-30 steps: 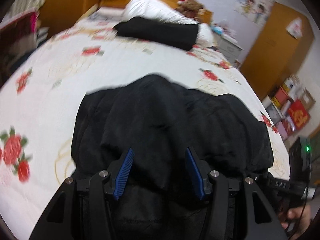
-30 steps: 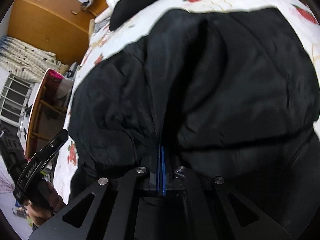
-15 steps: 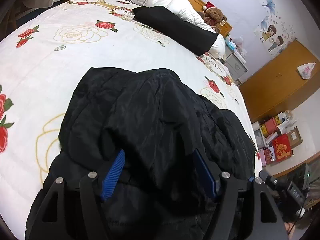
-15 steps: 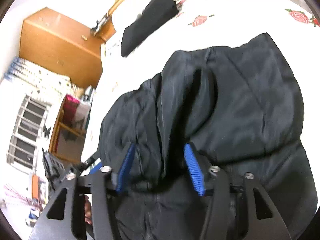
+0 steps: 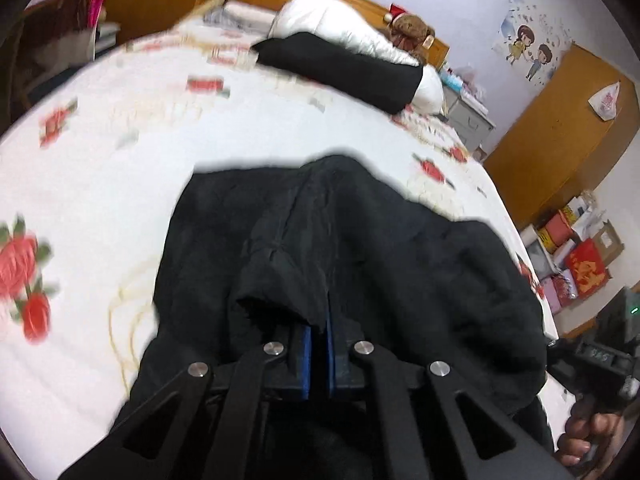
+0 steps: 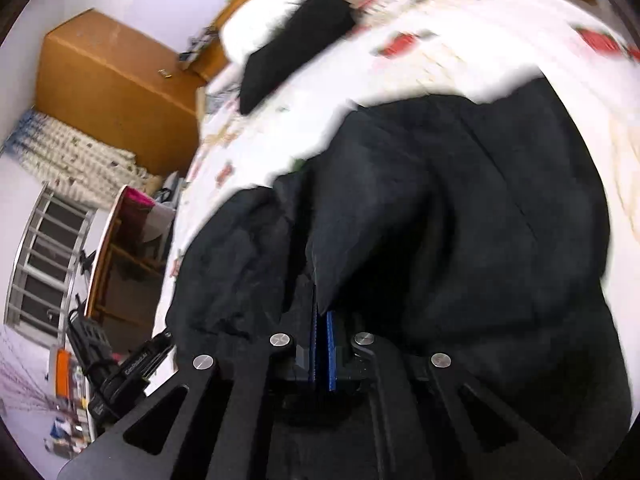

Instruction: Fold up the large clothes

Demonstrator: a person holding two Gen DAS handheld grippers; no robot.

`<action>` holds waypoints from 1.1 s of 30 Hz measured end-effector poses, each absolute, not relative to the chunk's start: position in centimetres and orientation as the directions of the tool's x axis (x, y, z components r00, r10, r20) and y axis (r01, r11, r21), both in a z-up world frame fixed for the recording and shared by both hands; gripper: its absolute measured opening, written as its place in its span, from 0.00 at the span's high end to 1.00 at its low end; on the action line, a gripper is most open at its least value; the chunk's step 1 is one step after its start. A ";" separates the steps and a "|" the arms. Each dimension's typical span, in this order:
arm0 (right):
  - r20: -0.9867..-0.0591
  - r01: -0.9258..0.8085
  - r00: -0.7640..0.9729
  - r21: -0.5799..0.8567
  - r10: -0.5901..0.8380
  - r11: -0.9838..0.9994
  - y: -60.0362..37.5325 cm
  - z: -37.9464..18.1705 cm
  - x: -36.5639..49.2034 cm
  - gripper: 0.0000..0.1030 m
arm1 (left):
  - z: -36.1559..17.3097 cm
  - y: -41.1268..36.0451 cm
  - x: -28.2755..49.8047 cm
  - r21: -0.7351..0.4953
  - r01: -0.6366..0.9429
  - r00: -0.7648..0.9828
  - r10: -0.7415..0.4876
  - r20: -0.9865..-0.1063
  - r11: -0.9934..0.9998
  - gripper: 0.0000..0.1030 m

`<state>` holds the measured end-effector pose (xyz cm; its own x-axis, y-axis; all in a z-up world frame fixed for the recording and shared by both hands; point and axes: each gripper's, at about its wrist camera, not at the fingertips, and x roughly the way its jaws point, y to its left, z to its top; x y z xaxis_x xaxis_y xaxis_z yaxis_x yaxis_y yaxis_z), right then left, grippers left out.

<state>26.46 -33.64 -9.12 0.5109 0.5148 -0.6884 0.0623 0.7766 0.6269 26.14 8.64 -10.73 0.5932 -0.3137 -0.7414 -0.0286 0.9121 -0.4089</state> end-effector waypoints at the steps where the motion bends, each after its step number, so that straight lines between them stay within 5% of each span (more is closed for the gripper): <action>1: -0.720 0.097 0.474 0.615 0.507 0.782 -33.7 -11.2 25.8 0.97 | -12.3 9.0 26.0 -0.420 -0.065 0.557 -0.316 -0.768 0.905 0.94; 5: -0.766 0.139 0.437 0.576 0.472 0.806 -33.8 -14.7 25.2 0.98 | -15.5 8.7 26.0 -0.419 -0.105 0.513 -0.312 -0.800 0.902 0.94; 14: -0.812 0.103 0.404 0.498 0.421 0.861 -33.4 -13.4 27.3 0.97 | -12.3 8.6 23.4 -0.376 -0.068 0.506 -0.293 -0.811 0.924 0.86; 21: -0.797 0.099 0.458 0.485 0.393 0.869 -32.9 -9.4 26.3 0.76 | -7.1 10.0 22.5 -0.352 -0.034 0.627 -0.254 -0.737 0.935 0.84; 24: -0.767 0.084 0.552 0.442 0.328 0.893 -33.5 -6.4 25.4 0.76 | -5.8 8.9 25.9 -0.315 0.016 0.665 -0.245 -0.705 0.949 0.71; 28: -0.703 -0.020 0.622 0.427 0.345 0.904 -31.9 -3.5 27.0 0.74 | -7.8 6.9 30.4 -0.323 0.065 0.625 -0.291 -0.724 0.944 0.71; 33: -0.779 -0.049 0.546 0.338 0.309 0.940 -29.3 -7.9 31.4 0.75 | -13.3 3.9 28.4 -0.372 0.088 0.531 -0.360 -0.767 0.924 0.71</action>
